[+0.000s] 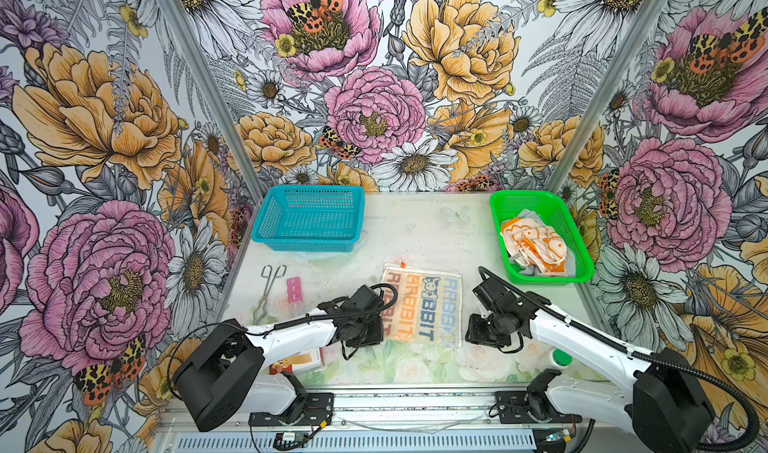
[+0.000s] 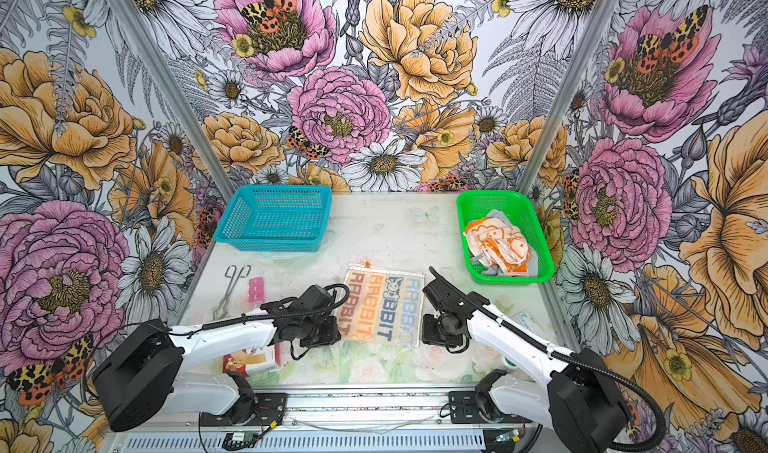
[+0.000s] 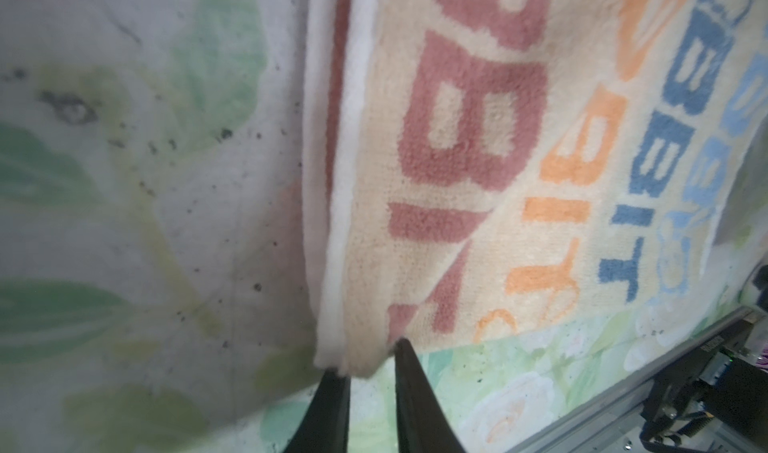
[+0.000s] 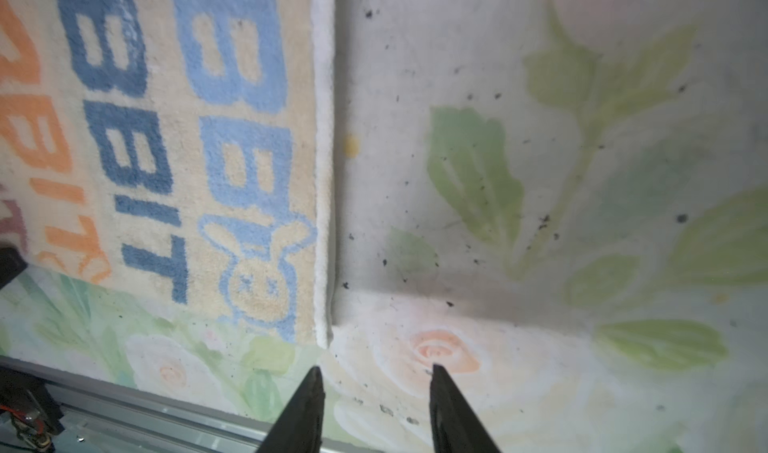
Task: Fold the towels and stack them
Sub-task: 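Drag the folded RABBIT towel toward the robot with both grippers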
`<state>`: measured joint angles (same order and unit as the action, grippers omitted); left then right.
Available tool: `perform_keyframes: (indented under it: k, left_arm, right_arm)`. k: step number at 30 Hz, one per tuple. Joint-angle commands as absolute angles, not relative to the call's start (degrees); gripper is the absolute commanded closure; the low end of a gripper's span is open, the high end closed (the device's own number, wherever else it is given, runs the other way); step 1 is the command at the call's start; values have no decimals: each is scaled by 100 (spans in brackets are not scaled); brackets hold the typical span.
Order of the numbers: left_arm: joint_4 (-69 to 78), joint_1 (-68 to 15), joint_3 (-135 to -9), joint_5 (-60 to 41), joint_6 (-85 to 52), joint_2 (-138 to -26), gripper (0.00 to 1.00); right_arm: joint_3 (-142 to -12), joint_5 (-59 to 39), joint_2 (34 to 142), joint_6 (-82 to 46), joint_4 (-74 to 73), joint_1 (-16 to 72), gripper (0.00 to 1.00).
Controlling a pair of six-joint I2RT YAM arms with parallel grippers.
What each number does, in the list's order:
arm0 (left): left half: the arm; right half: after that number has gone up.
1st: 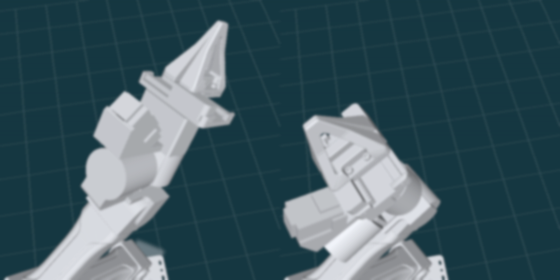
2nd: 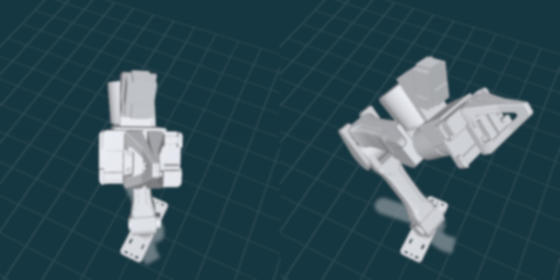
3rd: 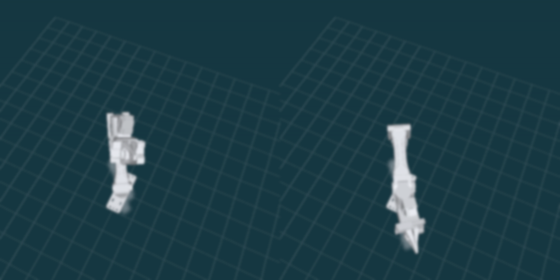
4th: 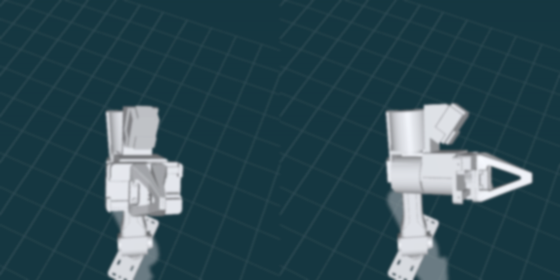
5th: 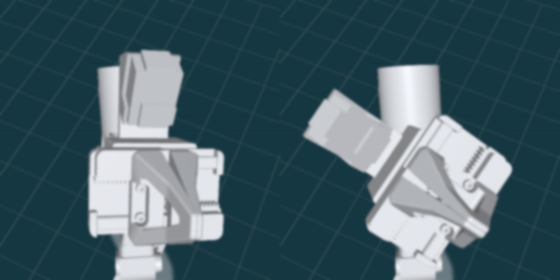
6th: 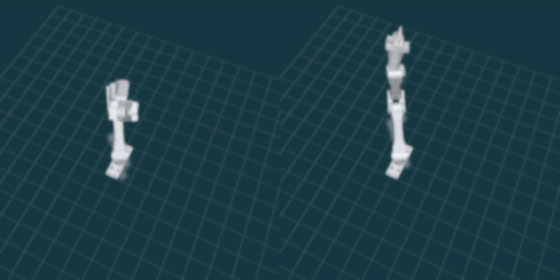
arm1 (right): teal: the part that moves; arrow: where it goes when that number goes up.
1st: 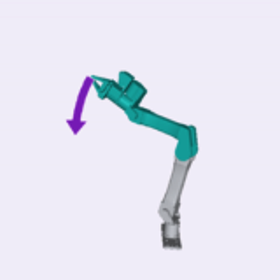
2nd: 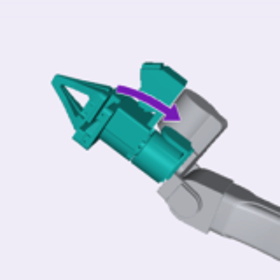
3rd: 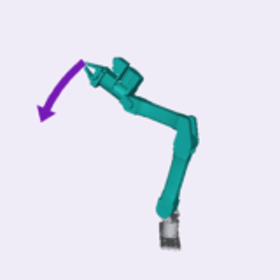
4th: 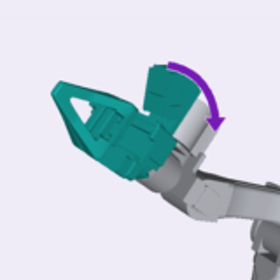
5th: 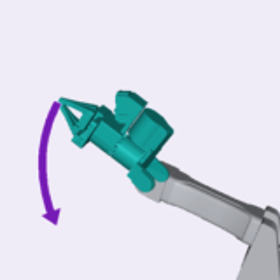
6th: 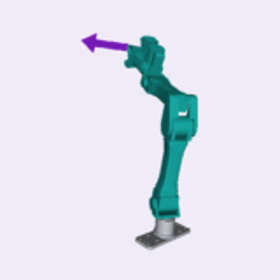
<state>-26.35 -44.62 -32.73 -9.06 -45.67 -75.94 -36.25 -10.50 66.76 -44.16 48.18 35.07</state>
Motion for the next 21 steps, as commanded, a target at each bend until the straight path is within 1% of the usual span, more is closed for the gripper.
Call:
perform_keyframes:
  k: [1,5,9,13,16,21]
  left_arm:
    - [-3033,-4483,-3224,-690,-4570,-7541,75]
    - [-3024,-4444,-3195,-616,-4575,-7558,74]
    - [-3032,-4415,-3276,-622,-4510,-7533,74]
    - [-3078,-4347,-3317,-616,-4482,-7430,74]
    - [-3315,-4295,-3332,-480,-4491,-7234,72]
    - [-3460,-4061,-3195,-378,-4453,-6987,67]
  right_arm:
    - [-3772,-825,6882,-4767,4600,3853,57]
    - [-3711,-794,7081,-4990,4122,4006,57]
    - [-3605,-968,7326,-5067,3649,4076,58]
    - [-3597,-929,7527,-5131,3485,4161,57]
    - [-3595,-984,7661,-5179,3411,4216,58]
    - [-3588,-1158,7762,-5287,3439,4332,64]
